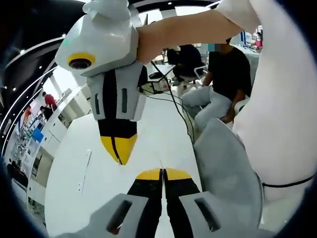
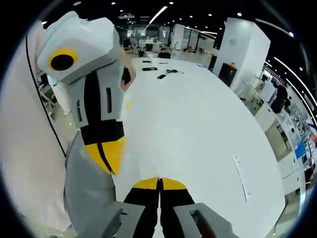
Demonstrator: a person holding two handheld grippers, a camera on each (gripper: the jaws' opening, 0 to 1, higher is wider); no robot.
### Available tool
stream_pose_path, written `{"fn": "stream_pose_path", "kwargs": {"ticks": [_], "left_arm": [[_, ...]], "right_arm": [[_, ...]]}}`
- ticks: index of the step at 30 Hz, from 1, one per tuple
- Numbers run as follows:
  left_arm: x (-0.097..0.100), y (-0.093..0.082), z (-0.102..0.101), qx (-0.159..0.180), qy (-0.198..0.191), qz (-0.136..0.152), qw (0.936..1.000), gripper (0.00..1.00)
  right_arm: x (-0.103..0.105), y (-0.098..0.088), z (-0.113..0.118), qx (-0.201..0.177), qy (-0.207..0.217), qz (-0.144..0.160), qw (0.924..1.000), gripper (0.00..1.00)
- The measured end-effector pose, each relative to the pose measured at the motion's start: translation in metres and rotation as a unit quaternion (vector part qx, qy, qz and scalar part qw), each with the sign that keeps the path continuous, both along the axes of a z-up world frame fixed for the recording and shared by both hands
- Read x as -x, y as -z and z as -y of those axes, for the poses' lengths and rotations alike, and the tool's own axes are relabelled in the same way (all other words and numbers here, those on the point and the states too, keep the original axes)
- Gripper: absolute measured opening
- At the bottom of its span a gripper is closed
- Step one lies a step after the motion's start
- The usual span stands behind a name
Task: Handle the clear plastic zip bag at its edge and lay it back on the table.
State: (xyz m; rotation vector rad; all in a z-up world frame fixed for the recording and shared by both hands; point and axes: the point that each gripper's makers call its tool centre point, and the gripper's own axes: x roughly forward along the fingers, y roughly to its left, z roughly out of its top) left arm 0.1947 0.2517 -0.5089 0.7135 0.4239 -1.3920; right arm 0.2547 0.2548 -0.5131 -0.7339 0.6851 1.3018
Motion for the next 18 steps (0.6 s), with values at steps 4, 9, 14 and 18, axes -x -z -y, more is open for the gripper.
{"fn": "stream_pose_path", "kwargs": {"ticks": [4,9,14,18], "left_arm": [[0.008,0.003,0.0,0.001,0.006,-0.014,0.9999,0.0],[0.017,0.005,0.0,0.005,0.011,-0.028,0.9996,0.0],[0.022,0.007,0.001,0.006,0.012,-0.035,0.9993,0.0],[0.025,0.009,0.001,0.007,0.013,-0.039,0.9991,0.0]], "right_arm": [[-0.004,0.001,0.003,0.005,0.014,0.003,0.9999,0.0],[-0.011,0.002,0.007,0.011,0.03,0.005,0.9995,0.0],[-0.015,0.001,0.009,0.01,0.045,0.005,0.9989,0.0],[-0.021,0.002,0.012,0.009,0.06,0.004,0.9982,0.0]]}}
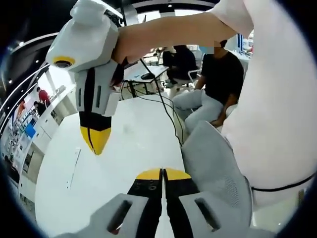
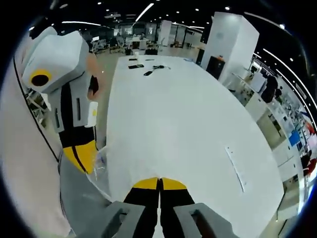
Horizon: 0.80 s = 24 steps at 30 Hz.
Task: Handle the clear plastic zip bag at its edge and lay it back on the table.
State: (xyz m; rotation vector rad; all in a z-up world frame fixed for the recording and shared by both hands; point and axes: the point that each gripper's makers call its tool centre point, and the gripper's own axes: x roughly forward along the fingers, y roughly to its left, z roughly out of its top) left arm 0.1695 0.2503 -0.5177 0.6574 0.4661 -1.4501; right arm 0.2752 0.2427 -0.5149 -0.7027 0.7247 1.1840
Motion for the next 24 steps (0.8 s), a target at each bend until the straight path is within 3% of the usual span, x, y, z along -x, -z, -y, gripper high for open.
{"fn": "stream_pose_path", "kwargs": {"ticks": [10,24], "left_arm": [[0.003,0.007,0.0,0.003,-0.006,-0.001,1.0,0.0],[-0.015,0.009,-0.005,0.014,-0.038,0.029,0.9988,0.0]], "right_arm": [[-0.005,-0.001,0.004,-0.013,0.04,-0.012,0.9991,0.0],[0.003,-0.002,-0.003,-0.019,0.006,0.001,0.9998,0.0]]}}
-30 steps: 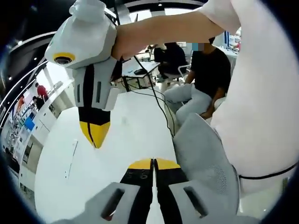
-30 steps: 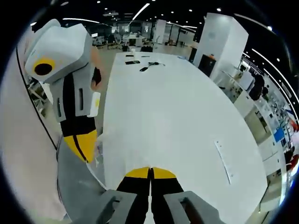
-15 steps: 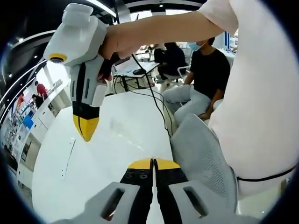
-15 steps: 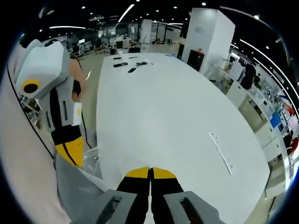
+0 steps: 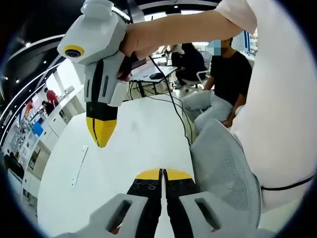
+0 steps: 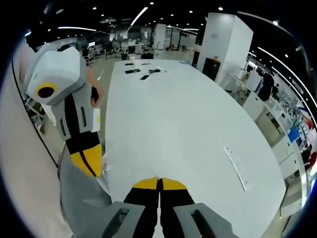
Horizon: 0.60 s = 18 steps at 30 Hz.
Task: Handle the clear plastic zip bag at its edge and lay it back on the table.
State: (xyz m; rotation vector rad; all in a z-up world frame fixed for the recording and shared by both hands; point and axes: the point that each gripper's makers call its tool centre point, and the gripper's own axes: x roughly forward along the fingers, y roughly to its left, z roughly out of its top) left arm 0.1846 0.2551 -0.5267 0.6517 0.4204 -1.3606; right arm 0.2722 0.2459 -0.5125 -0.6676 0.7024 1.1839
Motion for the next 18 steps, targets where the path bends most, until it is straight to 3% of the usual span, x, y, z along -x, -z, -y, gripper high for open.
{"fn": "stream_pose_path", "kwargs": {"ticks": [8,11,18], "left_arm": [[-0.016,-0.005,-0.005,0.01,-0.029,0.02,0.9993,0.0],[-0.026,-0.008,-0.008,0.016,-0.045,0.04,0.998,0.06],[-0.035,-0.025,-0.013,0.049,-0.071,0.052,0.9949,0.08]], "right_arm": [[0.001,0.0,-0.003,-0.005,-0.007,0.003,1.0,0.0],[0.002,-0.002,-0.005,-0.009,-0.012,0.005,0.9999,0.0],[-0.002,-0.003,-0.003,-0.006,-0.009,0.014,0.9998,0.0]]}}
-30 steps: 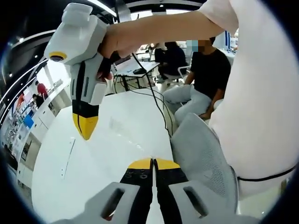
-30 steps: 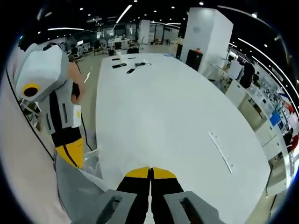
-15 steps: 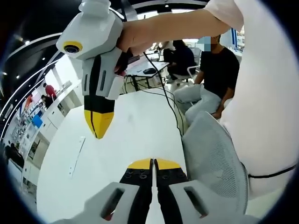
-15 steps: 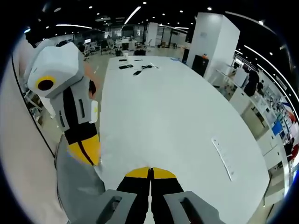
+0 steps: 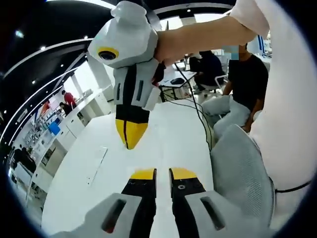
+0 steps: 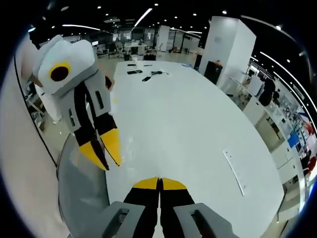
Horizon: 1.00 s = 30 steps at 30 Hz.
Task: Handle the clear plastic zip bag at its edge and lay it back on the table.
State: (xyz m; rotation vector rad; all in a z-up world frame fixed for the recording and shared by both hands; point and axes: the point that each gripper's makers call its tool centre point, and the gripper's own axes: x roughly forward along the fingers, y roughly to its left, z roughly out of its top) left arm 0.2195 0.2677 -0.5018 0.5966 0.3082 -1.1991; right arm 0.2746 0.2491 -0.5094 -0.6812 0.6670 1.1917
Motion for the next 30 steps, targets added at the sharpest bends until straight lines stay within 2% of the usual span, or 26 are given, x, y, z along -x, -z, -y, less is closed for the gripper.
{"fn": "stream_pose_path", "kwargs": {"ticks": [4,9,18,30], "left_arm": [[-0.003,-0.013,-0.004,0.025,-0.017,0.009,0.9995,0.08],[-0.004,-0.019,-0.015,0.056,-0.04,-0.002,0.9976,0.08],[-0.011,-0.013,-0.033,0.087,-0.096,-0.029,0.9911,0.14],[-0.017,0.0,-0.051,0.098,-0.145,-0.049,0.9834,0.21]], "right_arm": [[-0.005,0.0,0.003,0.004,0.002,0.005,1.0,0.0],[-0.01,0.0,0.006,0.005,0.003,0.008,0.9999,0.0],[-0.03,-0.005,0.015,0.004,0.01,0.018,0.9998,0.0],[-0.084,-0.015,0.026,-0.001,0.038,0.04,0.9985,0.0]]}}
